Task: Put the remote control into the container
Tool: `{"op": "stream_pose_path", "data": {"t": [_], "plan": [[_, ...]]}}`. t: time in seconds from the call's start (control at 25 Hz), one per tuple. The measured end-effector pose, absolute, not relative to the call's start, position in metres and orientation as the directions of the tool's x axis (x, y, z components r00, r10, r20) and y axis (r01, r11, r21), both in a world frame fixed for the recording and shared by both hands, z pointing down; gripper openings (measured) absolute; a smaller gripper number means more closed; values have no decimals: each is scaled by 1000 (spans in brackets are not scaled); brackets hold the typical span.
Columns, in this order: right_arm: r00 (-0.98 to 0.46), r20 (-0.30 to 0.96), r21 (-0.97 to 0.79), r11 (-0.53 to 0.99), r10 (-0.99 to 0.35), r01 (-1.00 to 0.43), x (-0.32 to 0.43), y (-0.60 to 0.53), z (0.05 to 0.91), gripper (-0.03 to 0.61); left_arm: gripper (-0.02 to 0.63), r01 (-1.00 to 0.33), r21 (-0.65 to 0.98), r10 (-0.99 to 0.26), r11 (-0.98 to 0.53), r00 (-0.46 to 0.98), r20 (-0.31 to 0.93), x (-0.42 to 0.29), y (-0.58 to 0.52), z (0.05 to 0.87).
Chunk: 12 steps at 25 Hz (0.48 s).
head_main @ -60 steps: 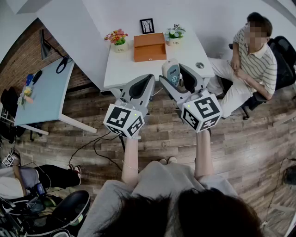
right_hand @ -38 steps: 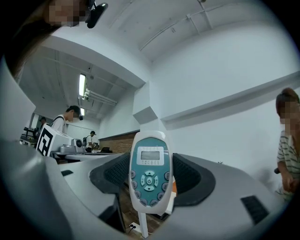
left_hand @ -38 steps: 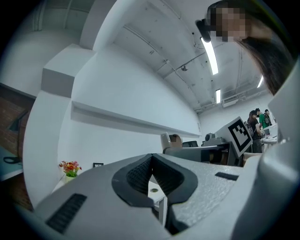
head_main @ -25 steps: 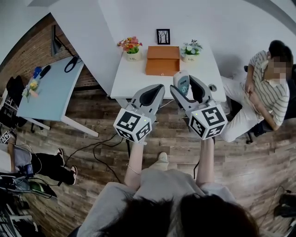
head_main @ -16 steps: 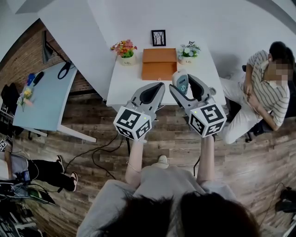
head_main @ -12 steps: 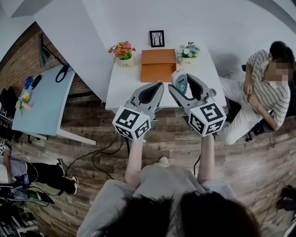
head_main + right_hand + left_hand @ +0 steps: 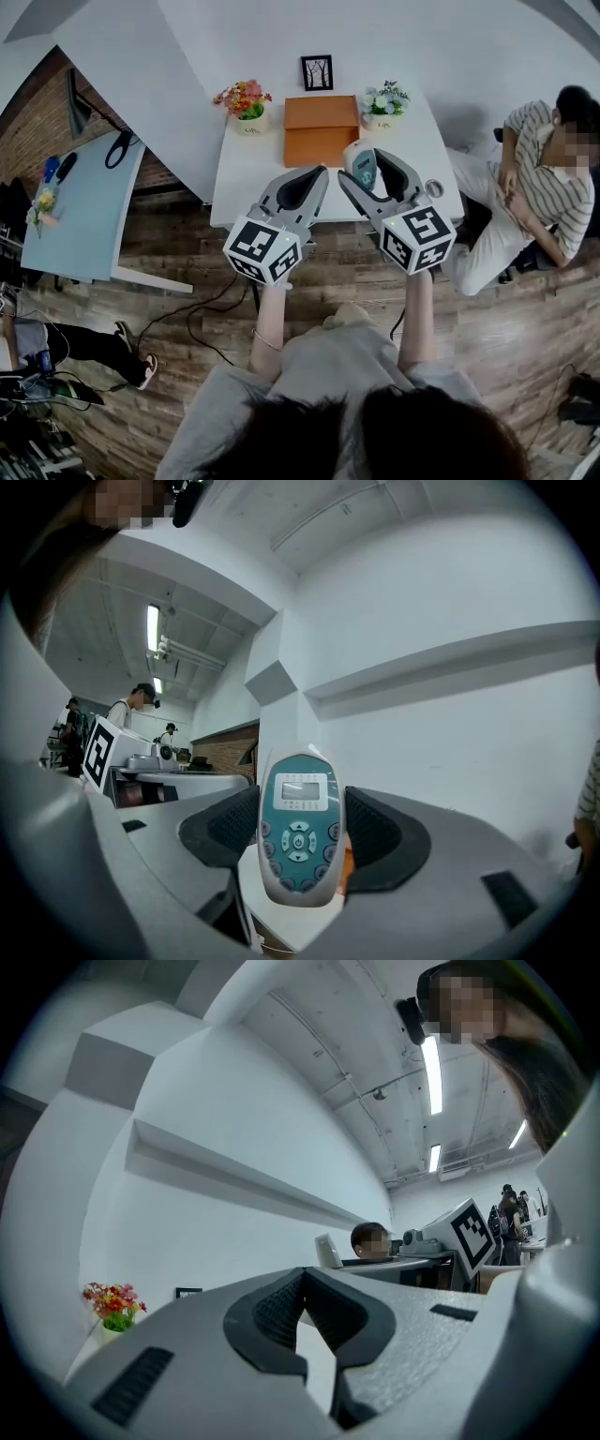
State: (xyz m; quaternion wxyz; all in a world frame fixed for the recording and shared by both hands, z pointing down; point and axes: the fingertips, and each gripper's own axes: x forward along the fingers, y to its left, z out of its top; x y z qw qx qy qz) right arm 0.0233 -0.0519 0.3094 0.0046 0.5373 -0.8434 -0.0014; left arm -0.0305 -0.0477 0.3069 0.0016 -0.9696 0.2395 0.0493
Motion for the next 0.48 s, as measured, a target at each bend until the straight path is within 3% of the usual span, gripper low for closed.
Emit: {"op": "stream_pose_path", "data": {"t": [0.48], "plan": [[-478,28,15,479,-878,-878,49,-134,311,282,3,-531,41,-532,-846,843,-80,-17,-123,315]]}}
